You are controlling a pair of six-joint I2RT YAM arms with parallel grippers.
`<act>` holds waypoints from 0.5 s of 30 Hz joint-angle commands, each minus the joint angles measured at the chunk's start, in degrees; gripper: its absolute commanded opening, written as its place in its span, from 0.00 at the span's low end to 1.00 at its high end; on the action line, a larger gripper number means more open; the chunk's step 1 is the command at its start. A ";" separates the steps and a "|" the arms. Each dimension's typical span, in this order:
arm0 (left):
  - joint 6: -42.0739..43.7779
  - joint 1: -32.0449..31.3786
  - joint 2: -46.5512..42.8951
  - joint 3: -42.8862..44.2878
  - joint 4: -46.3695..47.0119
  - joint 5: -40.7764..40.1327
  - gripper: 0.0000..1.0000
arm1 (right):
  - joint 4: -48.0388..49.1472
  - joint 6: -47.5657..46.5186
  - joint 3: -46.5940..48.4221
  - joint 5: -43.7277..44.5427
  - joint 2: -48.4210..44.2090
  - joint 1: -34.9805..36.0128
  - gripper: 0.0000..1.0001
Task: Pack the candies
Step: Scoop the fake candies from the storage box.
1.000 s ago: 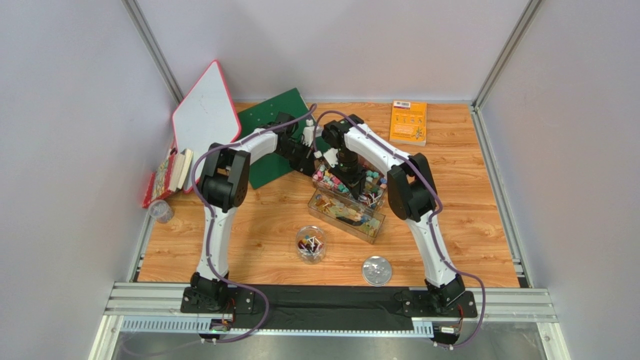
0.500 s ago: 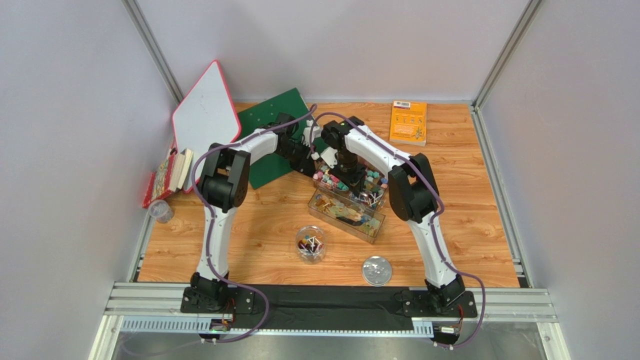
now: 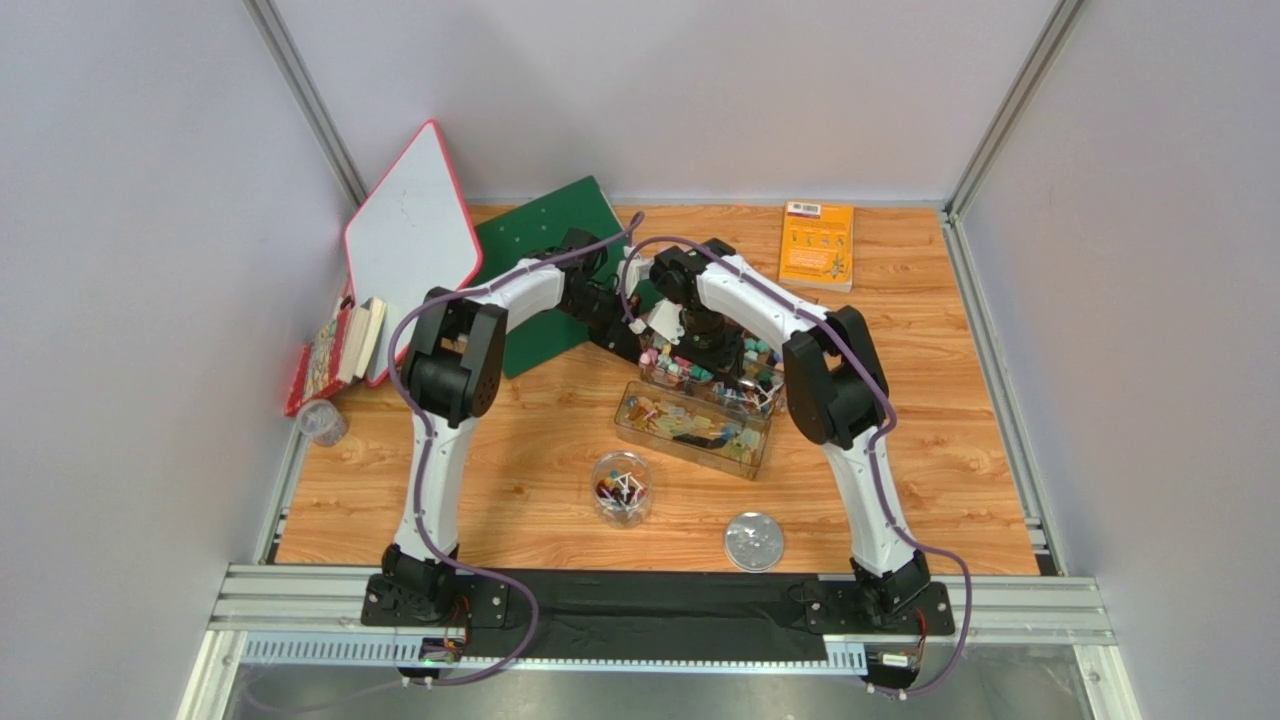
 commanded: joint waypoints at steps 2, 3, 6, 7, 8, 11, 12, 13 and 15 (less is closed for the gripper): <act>-0.03 -1.67 -3.29 1.28 -2.40 4.82 0.11 | 11.96 -0.75 -3.36 -7.71 -2.65 -2.69 0.00; -0.03 -1.41 -3.64 1.19 -2.49 4.46 0.13 | 12.49 -0.75 -4.16 -9.47 -3.09 -3.30 0.00; 0.85 -0.44 -4.34 1.54 -3.37 3.67 0.19 | 15.99 -1.62 -9.07 -12.56 -5.82 -5.59 0.00; 1.11 -0.18 -4.52 1.72 -3.98 3.50 0.20 | 17.05 -1.89 -10.04 -12.74 -7.13 -6.11 0.00; 1.55 0.09 -4.61 1.98 -4.25 3.41 0.20 | 17.58 -2.24 -11.10 -12.83 -7.66 -6.21 0.00; 2.70 1.41 -5.40 2.77 -5.91 3.58 0.20 | 20.13 -2.77 -13.74 -13.45 -9.86 -6.56 0.00; 3.22 2.02 -5.58 3.12 -6.53 3.58 0.20 | 21.10 -2.85 -14.79 -13.45 -10.48 -6.56 0.00; 4.27 2.37 -5.67 3.39 -7.93 3.49 0.21 | 21.54 -3.03 -15.15 -13.19 -11.53 -6.56 0.00; 5.24 3.16 -5.75 4.53 -9.43 3.32 0.22 | 22.68 -3.29 -15.85 -13.18 -13.46 -6.56 0.00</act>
